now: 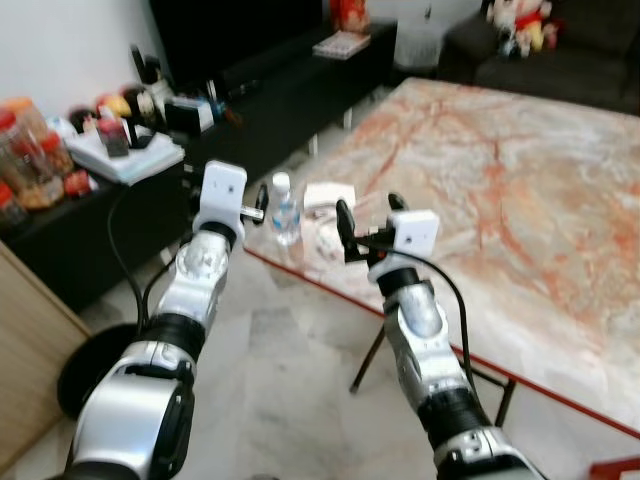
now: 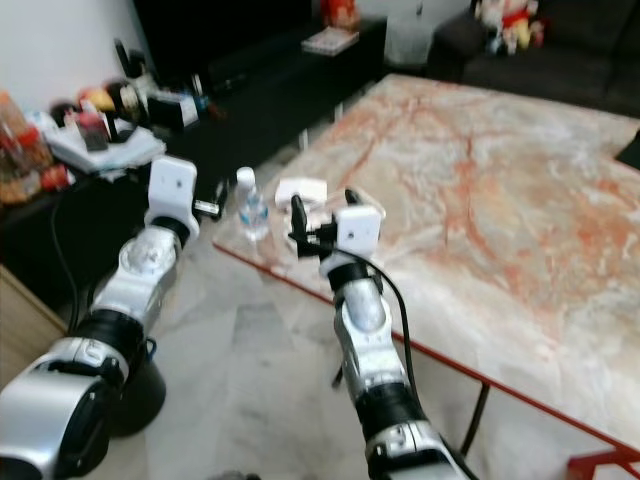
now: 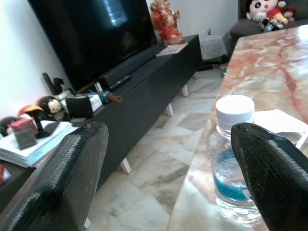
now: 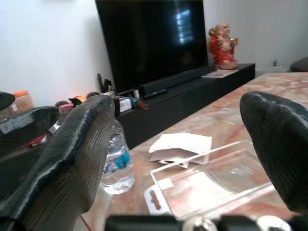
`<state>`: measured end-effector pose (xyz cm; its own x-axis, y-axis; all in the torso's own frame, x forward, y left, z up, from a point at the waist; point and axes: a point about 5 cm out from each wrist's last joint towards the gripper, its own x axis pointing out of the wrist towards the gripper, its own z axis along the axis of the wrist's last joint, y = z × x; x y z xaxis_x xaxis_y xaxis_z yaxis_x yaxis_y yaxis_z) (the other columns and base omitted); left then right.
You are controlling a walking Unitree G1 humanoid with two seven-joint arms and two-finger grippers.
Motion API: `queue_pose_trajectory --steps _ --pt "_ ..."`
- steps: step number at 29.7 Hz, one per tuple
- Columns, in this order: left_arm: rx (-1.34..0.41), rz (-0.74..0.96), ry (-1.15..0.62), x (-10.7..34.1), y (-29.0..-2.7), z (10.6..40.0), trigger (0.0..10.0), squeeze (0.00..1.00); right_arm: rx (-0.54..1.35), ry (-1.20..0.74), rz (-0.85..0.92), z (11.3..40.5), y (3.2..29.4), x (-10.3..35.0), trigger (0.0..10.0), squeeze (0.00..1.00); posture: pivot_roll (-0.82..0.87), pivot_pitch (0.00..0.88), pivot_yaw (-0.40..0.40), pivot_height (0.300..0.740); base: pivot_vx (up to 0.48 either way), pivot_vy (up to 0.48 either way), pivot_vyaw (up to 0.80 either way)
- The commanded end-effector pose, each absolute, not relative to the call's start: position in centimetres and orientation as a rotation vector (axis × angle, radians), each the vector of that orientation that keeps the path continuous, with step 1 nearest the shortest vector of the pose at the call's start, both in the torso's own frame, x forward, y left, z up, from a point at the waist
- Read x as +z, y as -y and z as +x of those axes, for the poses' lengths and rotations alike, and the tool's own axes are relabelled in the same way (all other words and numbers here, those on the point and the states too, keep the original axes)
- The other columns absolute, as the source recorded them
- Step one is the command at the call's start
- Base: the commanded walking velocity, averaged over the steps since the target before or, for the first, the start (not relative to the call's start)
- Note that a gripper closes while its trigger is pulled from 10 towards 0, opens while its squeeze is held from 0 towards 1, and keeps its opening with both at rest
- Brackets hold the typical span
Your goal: Picking trash to rubbish bin
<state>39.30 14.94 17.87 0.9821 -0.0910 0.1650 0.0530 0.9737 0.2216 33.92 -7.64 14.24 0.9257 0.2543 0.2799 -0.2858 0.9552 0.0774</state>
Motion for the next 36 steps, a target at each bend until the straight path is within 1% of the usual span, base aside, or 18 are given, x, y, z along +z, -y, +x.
queue_pose_trajectory --steps 1,9,13,30,36 --pt "-0.064 0.219 0.219 19.3 -14.8 39.7 10.0 0.00 0.283 0.285 0.111 33.9 7.6 14.7 10.0 0.00 -0.10 0.082 0.031 0.740 0.000 0.000 0.00" --pt "-0.055 0.194 0.275 19.6 -14.9 39.5 10.0 0.00 0.284 0.277 0.144 33.9 7.4 14.8 10.0 0.00 -0.10 0.089 0.029 0.740 0.000 0.000 0.00" --pt "-0.055 0.197 0.319 20.2 -14.9 39.4 10.0 0.00 0.282 0.286 0.140 33.8 7.5 14.8 10.0 0.00 -0.10 0.090 0.029 0.740 0.000 0.000 -0.77" --pt "-0.046 0.196 0.343 20.6 -15.0 39.4 10.0 0.00 0.290 0.288 0.131 33.8 7.4 14.9 10.0 0.00 -0.10 0.087 0.029 0.740 0.000 0.000 0.00" --pt "-0.041 0.198 0.349 20.7 -15.0 39.4 10.0 0.00 0.291 0.289 0.132 33.8 7.4 15.0 10.0 0.00 -0.10 0.087 0.029 0.740 0.251 0.000 0.00"
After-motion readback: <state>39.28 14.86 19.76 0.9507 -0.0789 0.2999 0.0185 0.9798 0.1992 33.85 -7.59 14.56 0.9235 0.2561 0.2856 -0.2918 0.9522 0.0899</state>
